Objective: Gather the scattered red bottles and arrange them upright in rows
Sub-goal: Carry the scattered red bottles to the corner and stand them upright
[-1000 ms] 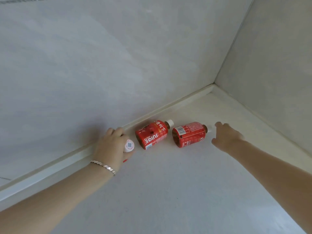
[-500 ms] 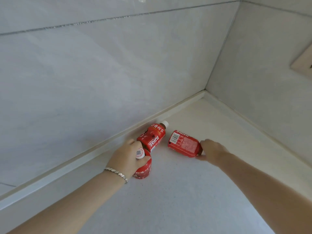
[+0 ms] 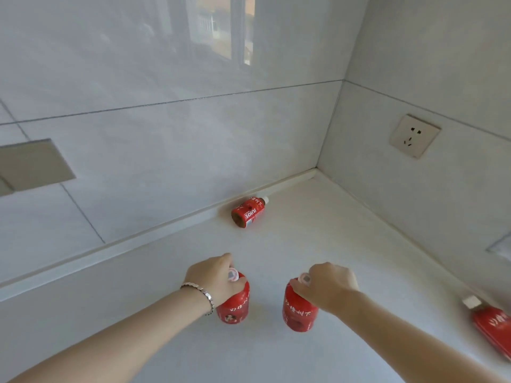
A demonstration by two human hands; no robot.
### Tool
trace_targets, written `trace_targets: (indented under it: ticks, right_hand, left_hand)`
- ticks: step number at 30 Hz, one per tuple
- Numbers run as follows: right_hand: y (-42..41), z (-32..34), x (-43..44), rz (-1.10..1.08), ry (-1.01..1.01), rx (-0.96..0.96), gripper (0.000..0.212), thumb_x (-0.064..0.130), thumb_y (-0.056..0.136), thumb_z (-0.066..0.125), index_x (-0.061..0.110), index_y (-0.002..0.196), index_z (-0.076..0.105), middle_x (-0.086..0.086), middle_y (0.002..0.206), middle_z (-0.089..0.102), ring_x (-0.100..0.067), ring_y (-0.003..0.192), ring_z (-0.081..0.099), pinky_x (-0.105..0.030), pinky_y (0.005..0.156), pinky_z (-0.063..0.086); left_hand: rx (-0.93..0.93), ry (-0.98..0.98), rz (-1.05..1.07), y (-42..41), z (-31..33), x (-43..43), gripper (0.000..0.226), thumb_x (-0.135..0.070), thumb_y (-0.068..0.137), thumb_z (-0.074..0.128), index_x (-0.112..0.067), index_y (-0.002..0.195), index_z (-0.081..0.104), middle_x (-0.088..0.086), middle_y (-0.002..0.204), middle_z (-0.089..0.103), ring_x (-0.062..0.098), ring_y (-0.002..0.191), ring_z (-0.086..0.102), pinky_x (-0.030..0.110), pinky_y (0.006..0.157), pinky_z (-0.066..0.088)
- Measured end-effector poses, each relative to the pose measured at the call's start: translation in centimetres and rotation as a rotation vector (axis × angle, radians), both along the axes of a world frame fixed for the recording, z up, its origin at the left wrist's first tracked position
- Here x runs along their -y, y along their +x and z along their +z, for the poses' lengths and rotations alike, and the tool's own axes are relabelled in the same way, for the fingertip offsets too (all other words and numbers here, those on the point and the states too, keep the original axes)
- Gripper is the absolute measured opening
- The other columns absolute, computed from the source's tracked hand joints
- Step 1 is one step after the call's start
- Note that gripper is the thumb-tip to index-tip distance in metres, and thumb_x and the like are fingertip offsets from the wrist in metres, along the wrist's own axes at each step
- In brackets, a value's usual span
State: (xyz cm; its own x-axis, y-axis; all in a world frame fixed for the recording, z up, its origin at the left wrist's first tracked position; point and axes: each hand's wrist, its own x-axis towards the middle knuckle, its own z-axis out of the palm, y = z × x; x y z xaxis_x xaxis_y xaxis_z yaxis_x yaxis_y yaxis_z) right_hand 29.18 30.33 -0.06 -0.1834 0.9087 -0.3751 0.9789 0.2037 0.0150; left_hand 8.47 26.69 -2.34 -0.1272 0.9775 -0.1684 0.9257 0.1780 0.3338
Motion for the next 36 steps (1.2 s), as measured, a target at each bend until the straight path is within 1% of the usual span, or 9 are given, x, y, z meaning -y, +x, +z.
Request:
trace_targets:
  ticks: [2, 7, 12, 18, 22, 26, 28, 33, 36]
  right_hand:
    - [0.0, 1.3, 3.6, 0.077, 0.025, 0.019, 0.046, 0.058, 0.091, 0.033, 0.018, 0.074, 0.049, 0.002, 0.077, 0.054, -0.020, 0.082, 0.058, -0.025, 0.066, 0.040]
    - [-1.3, 4.5, 12.6, 0.209, 0.149, -0.020, 0.045, 0.056, 0.091, 0.034, 0.016, 0.080, 0.051, 0.000, 0.081, 0.054, -0.020, 0.077, 0.051, -0.026, 0.065, 0.038]
    - [-3.7, 6.3, 21.1, 0.287, 0.159, -0.079, 0.050, 0.056, 0.090, 0.035, 0.017, 0.060, 0.041, 0.003, 0.065, 0.046, -0.021, 0.076, 0.051, -0.024, 0.055, 0.033]
    - [-9.4, 7.0, 29.4, 0.446, 0.144, -0.100, 0.051, 0.060, 0.089, 0.036, 0.016, 0.066, 0.046, 0.003, 0.063, 0.045, -0.020, 0.076, 0.052, -0.026, 0.062, 0.039]
    - [-15.6, 6.9, 34.6, 0.550, 0.152, -0.119, 0.048, 0.061, 0.088, 0.037, 0.016, 0.078, 0.051, 0.003, 0.065, 0.047, -0.021, 0.076, 0.051, -0.026, 0.064, 0.038]
    - [-23.6, 6.0, 39.3, 0.623, 0.121, -0.114, 0.050, 0.063, 0.087, 0.037, 0.018, 0.064, 0.043, 0.005, 0.062, 0.043, -0.021, 0.077, 0.053, -0.025, 0.064, 0.039]
    - [-28.0, 5.4, 41.3, 0.658, 0.113, -0.114, 0.051, 0.063, 0.086, 0.037, 0.019, 0.061, 0.040, 0.005, 0.063, 0.044, -0.021, 0.076, 0.053, -0.024, 0.060, 0.037]
    - [-40.1, 3.1, 46.1, 0.695, 0.081, -0.111, 0.046, 0.060, 0.088, 0.037, 0.016, 0.082, 0.052, 0.001, 0.079, 0.056, -0.020, 0.077, 0.054, -0.023, 0.058, 0.035]
    - [-46.5, 1.4, 48.3, 0.655, 0.026, -0.113, 0.044, 0.057, 0.088, 0.039, 0.016, 0.079, 0.051, 0.003, 0.073, 0.054, -0.019, 0.076, 0.055, -0.022, 0.057, 0.035]
  left_hand:
    - [0.007, 0.023, 0.007, 0.5, 1.3, 4.1, 0.026, -0.045, 0.082, 0.056, -0.023, 0.084, 0.042, -0.007, 0.081, 0.051, 0.019, 0.078, 0.049, 0.025, 0.066, 0.037]
    - [0.059, 0.088, 0.138, 0.5, 3.5, 14.9, 0.024, -0.046, 0.080, 0.057, -0.025, 0.082, 0.046, -0.011, 0.068, 0.047, 0.017, 0.077, 0.050, 0.022, 0.054, 0.031]
    - [0.039, 0.119, 0.249, -0.6, 4.9, 25.7, 0.025, -0.047, 0.080, 0.058, -0.024, 0.081, 0.047, -0.007, 0.082, 0.055, 0.018, 0.079, 0.051, 0.024, 0.067, 0.036]
    - [0.033, 0.098, 0.406, -5.2, 6.2, 37.2, 0.025, -0.046, 0.079, 0.059, -0.024, 0.081, 0.049, -0.007, 0.083, 0.056, 0.018, 0.079, 0.052, 0.024, 0.067, 0.037]
    - [0.040, 0.092, 0.529, -10.6, 6.5, 44.5, 0.026, -0.044, 0.079, 0.060, -0.021, 0.079, 0.049, -0.004, 0.084, 0.058, 0.022, 0.083, 0.058, 0.026, 0.067, 0.038]
    - [0.031, 0.089, 0.657, -18.0, 5.8, 51.8, 0.027, -0.044, 0.082, 0.058, -0.019, 0.081, 0.049, 0.000, 0.088, 0.063, 0.024, 0.091, 0.063, 0.029, 0.068, 0.044]
    - [0.004, 0.080, 0.704, -22.0, 5.4, 55.1, 0.027, -0.045, 0.083, 0.056, -0.019, 0.081, 0.048, 0.001, 0.087, 0.064, 0.023, 0.088, 0.063, 0.030, 0.068, 0.045]
    - [-0.008, 0.082, 0.832, -33.7, 3.3, 62.3, 0.026, -0.043, 0.084, 0.056, -0.020, 0.080, 0.045, -0.002, 0.078, 0.056, 0.020, 0.078, 0.056, 0.029, 0.066, 0.041]
    - [0.023, 0.100, 0.907, -39.9, 1.6, 65.0, 0.030, -0.039, 0.083, 0.059, -0.022, 0.067, 0.040, -0.004, 0.065, 0.049, 0.021, 0.071, 0.052, 0.028, 0.062, 0.036]
